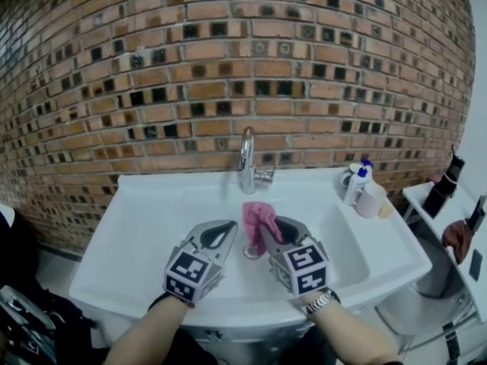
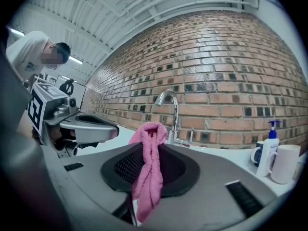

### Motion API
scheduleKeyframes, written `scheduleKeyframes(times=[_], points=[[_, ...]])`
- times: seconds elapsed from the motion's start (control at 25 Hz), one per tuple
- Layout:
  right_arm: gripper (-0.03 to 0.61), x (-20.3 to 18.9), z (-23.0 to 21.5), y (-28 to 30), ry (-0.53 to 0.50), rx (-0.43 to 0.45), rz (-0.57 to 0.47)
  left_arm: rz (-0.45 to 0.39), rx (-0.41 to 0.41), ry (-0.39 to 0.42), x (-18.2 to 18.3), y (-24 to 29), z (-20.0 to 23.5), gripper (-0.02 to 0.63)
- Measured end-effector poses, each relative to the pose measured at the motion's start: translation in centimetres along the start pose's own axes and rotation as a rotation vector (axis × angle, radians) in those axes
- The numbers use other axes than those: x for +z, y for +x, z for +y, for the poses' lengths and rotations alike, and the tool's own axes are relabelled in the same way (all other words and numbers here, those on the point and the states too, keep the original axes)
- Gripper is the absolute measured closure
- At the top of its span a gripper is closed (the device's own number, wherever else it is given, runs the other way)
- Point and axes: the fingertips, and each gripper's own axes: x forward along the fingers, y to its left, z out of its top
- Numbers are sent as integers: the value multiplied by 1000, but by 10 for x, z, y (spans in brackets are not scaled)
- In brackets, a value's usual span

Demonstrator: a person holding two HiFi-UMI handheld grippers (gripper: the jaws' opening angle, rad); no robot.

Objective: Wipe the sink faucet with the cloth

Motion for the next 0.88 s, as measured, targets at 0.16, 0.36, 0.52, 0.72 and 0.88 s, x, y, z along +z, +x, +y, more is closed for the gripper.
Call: scheduleKeyframes(times=[0.16, 0.36, 0.52, 0.72, 0.88], points=[[489, -3, -4, 1, 21, 11, -14, 1, 9, 34, -1, -1, 2, 606], [489, -3, -4, 1, 0, 6, -19, 16, 5, 73, -6, 1, -1, 606], [489, 0, -4, 0, -21, 6, -35, 14, 12, 78, -5, 1, 1, 606], [489, -6, -3, 0, 1, 8, -11, 17, 12, 78, -8, 1, 1, 606], [489, -5, -3, 0, 5, 9, -14, 12, 14, 90, -7, 1, 3, 606]])
